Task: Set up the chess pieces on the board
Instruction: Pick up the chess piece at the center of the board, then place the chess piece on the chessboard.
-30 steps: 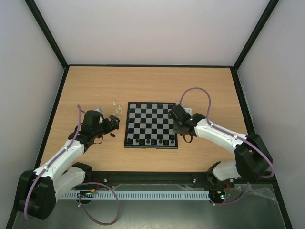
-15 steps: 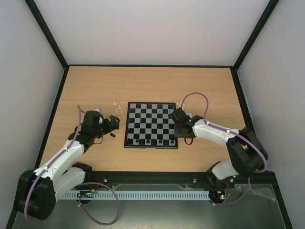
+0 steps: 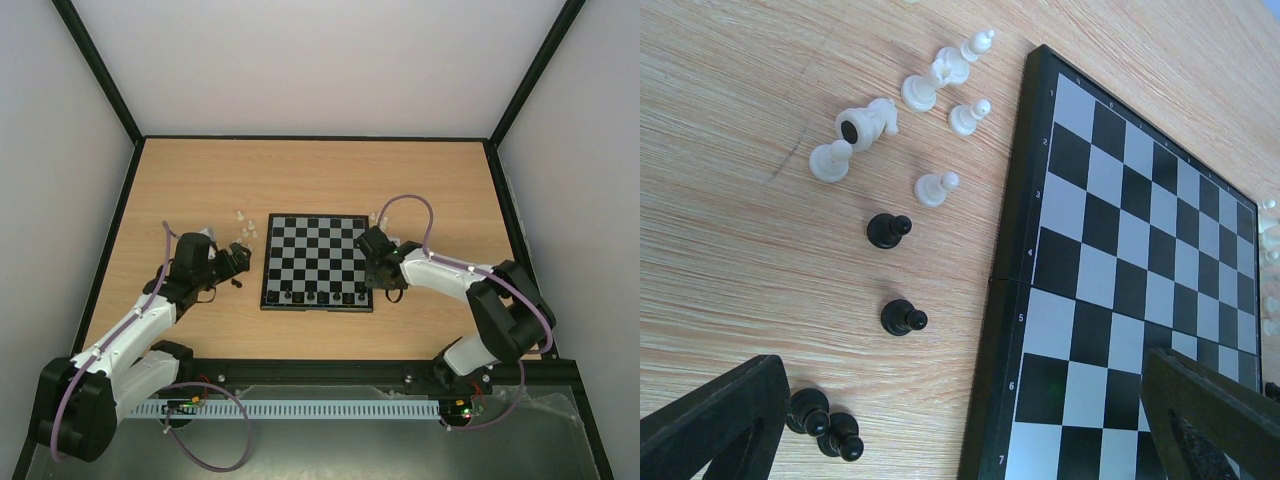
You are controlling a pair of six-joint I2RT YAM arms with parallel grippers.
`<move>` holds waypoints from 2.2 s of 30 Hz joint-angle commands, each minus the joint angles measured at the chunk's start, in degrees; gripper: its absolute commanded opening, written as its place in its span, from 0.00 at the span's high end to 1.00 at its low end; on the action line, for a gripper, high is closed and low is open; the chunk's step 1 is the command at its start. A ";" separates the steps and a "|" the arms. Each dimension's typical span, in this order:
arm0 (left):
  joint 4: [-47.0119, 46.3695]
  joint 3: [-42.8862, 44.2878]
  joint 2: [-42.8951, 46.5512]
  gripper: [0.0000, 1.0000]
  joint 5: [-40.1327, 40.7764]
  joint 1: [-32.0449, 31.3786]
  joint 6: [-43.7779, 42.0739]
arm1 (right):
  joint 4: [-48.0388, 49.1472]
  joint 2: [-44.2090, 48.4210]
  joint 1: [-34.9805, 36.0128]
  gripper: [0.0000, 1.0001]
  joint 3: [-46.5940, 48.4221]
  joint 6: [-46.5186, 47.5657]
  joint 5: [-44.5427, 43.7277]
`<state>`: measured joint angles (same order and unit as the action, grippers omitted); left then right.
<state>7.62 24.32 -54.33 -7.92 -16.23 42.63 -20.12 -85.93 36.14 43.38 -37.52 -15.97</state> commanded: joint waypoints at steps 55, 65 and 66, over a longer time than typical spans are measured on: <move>0.29 -0.85 1.86 0.01 0.10 0.09 -0.46 | -9.26 -6.54 15.93 0.78 12.47 -1.97 -0.02; 0.39 -0.76 1.95 0.01 -0.03 0.11 -0.38 | -13.46 5.37 10.58 0.67 14.29 -1.94 -7.74; 0.25 -0.88 1.91 0.01 -0.27 0.06 -0.29 | -13.27 6.42 8.10 0.67 13.16 -1.70 -7.19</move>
<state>8.10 24.29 -52.75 -7.92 -16.23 42.61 -29.06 -83.66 50.26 57.04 -39.42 -19.99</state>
